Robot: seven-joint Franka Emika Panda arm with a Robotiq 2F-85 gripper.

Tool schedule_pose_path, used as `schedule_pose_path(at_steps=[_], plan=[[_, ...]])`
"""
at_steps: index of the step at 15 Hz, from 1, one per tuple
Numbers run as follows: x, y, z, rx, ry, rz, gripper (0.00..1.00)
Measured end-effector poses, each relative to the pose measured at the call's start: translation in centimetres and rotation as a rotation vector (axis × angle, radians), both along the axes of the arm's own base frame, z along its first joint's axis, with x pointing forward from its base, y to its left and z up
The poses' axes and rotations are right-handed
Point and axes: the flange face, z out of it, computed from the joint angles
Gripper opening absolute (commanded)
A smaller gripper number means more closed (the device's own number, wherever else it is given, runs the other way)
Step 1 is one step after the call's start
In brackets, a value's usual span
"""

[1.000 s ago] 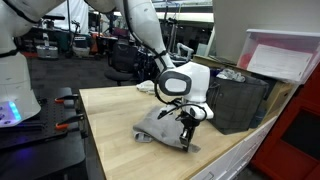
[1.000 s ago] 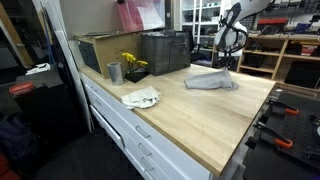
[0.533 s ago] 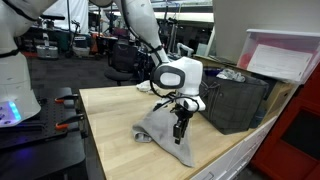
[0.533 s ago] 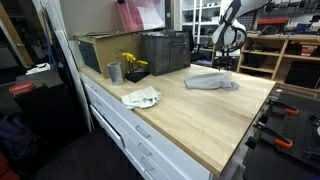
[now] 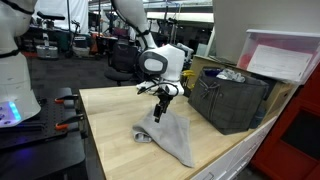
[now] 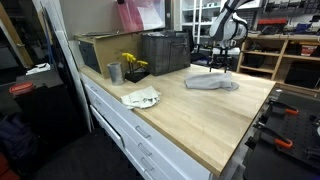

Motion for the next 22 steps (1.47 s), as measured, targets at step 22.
schedule_pose_path(at_steps=[22], plan=[[9.8, 11.7, -3.6, 0.04, 0.014, 0.245, 1.0]])
